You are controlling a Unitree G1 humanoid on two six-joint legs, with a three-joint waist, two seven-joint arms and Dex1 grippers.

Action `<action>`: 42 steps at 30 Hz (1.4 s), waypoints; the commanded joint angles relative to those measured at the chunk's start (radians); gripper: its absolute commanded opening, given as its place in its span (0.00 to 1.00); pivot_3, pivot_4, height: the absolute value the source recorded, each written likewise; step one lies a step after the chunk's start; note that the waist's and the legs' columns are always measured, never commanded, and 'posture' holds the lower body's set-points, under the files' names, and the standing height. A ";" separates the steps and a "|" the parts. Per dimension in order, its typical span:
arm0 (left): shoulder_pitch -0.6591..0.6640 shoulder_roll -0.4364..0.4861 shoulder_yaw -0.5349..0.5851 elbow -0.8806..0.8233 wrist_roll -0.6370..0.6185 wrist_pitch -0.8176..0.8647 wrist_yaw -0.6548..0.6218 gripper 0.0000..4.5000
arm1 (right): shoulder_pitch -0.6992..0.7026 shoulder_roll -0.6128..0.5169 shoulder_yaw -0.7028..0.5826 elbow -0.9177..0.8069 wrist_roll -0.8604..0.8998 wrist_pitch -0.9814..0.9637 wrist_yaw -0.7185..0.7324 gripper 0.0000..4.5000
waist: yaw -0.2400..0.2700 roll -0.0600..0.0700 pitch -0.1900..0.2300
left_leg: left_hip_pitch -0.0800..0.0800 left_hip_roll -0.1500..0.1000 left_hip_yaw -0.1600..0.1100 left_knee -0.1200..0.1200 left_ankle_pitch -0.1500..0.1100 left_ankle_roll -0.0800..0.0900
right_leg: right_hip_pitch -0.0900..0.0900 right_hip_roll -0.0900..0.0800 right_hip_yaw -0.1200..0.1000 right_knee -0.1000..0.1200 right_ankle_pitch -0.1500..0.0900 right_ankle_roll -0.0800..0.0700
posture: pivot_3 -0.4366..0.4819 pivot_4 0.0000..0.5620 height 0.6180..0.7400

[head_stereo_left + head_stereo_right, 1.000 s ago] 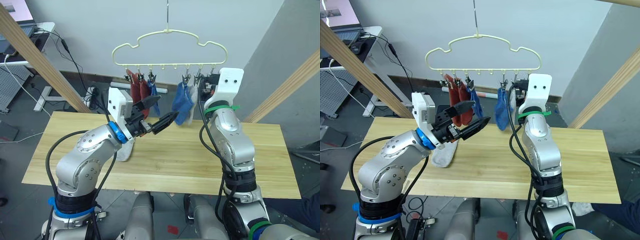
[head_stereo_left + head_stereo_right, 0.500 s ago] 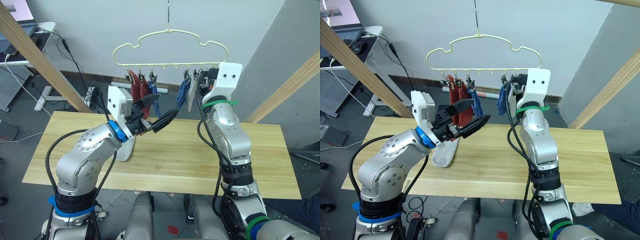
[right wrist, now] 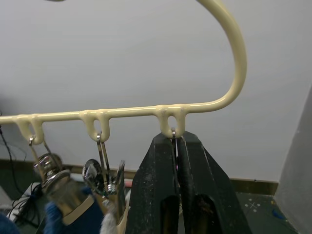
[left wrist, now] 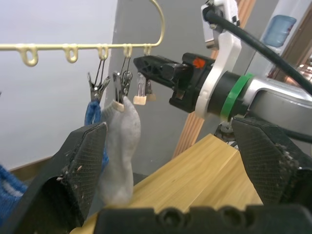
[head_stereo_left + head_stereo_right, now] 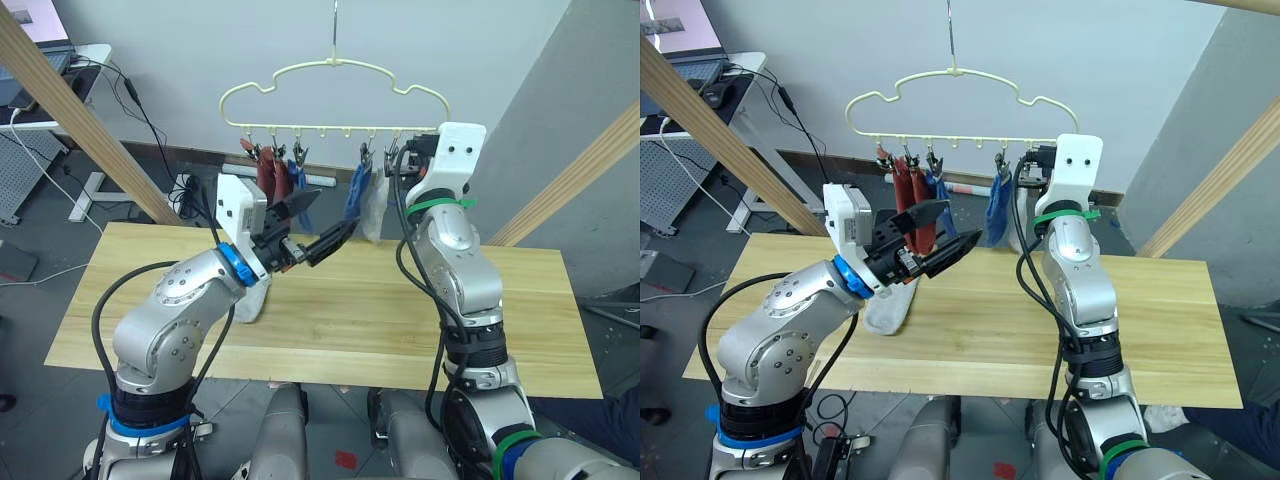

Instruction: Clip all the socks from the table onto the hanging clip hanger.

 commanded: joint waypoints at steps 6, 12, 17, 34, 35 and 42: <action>0.090 0.081 -0.055 0.361 0.320 -0.159 0.062 1.00 | -0.007 -0.144 -0.094 -0.143 0.189 0.308 0.196 0.00 | 0.003 0.000 0.000 | 0.002 0.000 0.000 0.000 0.000 0.000 | 0.001 0.000 0.000 0.001 -0.001 0.002 | 0.63 0.60 1.00; -0.034 0.024 -0.078 0.726 0.436 -0.271 0.076 1.00 | 0.020 -0.144 -0.115 -0.176 0.220 0.383 0.179 0.00 | 0.012 0.000 0.000 | 0.001 -0.001 0.000 0.001 0.000 0.000 | 0.001 -0.001 0.000 0.000 -0.001 0.002 | 0.61 0.61 1.00; -0.126 0.018 -0.105 0.920 0.516 -0.352 0.065 1.00 | 0.031 -0.117 -0.117 -0.196 0.218 0.407 0.151 0.00 | 0.011 0.000 0.000 | 0.001 0.000 0.000 0.000 0.000 0.000 | 0.001 0.000 -0.001 0.000 -0.001 0.002 | 0.60 0.61 1.00; -0.113 0.025 -0.124 0.947 0.572 -0.309 -0.037 0.41 | 0.043 -0.130 -0.149 -0.218 0.212 0.435 0.147 0.00 | 0.007 0.000 0.000 | 0.002 -0.001 0.000 0.001 0.000 0.000 | 0.004 -0.001 -0.001 0.000 -0.001 0.002 | 0.59 0.61 1.00; -0.105 0.024 -0.128 0.933 0.574 -0.304 -0.044 0.35 | 0.043 -0.131 -0.150 -0.218 0.214 0.438 0.149 0.00 | 0.007 0.000 0.000 | 0.002 -0.001 0.000 0.001 0.000 0.000 | 0.004 -0.001 -0.001 0.000 -0.001 0.002 | 0.59 0.61 1.00; -0.011 -0.018 -0.157 0.682 0.532 -0.247 -0.092 0.00 | 0.001 -0.097 -0.284 -0.207 0.311 0.555 0.119 0.00 | 0.009 0.000 0.000 | 0.003 -0.001 0.000 0.001 0.000 0.000 | 0.004 -0.002 -0.001 0.000 -0.001 0.002 | 0.59 0.60 1.00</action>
